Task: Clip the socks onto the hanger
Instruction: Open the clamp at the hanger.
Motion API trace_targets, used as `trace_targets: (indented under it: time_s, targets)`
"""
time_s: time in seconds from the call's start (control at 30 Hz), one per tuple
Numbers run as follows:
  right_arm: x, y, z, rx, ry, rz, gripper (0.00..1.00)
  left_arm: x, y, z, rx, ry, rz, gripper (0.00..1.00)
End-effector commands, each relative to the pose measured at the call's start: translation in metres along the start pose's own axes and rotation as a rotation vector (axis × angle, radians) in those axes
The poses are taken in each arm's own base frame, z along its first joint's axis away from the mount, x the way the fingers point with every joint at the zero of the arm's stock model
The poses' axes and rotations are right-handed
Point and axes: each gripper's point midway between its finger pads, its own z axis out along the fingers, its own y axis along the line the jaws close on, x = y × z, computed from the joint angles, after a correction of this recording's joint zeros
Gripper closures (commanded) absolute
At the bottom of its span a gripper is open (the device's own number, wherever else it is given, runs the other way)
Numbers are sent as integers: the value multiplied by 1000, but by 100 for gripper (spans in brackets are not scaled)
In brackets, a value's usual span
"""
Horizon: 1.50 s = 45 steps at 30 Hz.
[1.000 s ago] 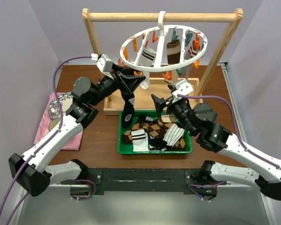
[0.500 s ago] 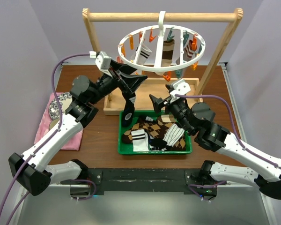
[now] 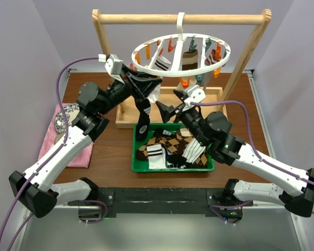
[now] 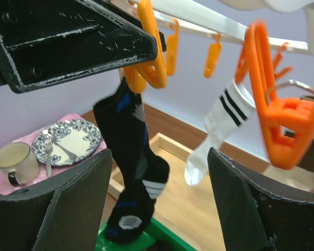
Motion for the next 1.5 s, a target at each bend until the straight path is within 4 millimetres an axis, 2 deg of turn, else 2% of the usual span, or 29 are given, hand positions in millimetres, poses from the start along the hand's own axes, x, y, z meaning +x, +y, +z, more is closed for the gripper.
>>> trace_targets:
  time_s: [0.0,0.1,0.13,0.17,0.33,0.53,0.7,0.8,1.03,1.1,1.17,1.2,1.3,1.33,1.43,1.47]
  targets:
    - [-27,13,17,-26,-133,86,23,-29,-9,-12,0,-72,31,65]
    - [-22,13,26,-8,-143,59,24,-32,-4,-20,-25,-81,31,63]
    - [-22,13,29,-4,-146,53,24,-30,0,-23,-39,-80,28,56]
    - [-23,14,30,-7,-153,51,24,-30,4,-26,-55,-82,27,53]
    - [-23,16,31,-16,-153,41,24,-31,9,-35,-94,-85,43,44]
    - [-20,15,30,-19,-143,18,25,-27,11,-36,-100,-81,2,42]
    - [-1,14,29,-9,-95,-12,27,-35,2,-34,-74,-88,-63,41]
    - [5,15,32,-7,-83,-27,27,-33,-1,-34,-71,-80,-110,40]
    - [10,12,31,7,-74,-48,29,-33,1,-33,-75,-85,-121,38]
    - [12,10,26,7,-68,-44,30,-32,2,-32,-76,-80,-120,37]
    - [22,11,18,-10,-36,-33,30,-32,4,-31,-80,-79,-112,37]
    - [18,9,11,-13,-42,-23,30,-30,5,-30,-85,-75,-110,37]
    - [31,10,-6,-29,14,-23,31,-26,11,-30,-106,-65,-93,37]
    - [31,13,-18,-53,36,-30,30,-26,13,-30,-117,-67,-85,37]
    - [19,23,-42,-110,73,-51,29,-23,25,-31,-164,-66,-82,37]
    - [3,23,-47,-112,55,-61,29,-20,30,-31,-179,-62,-80,37]
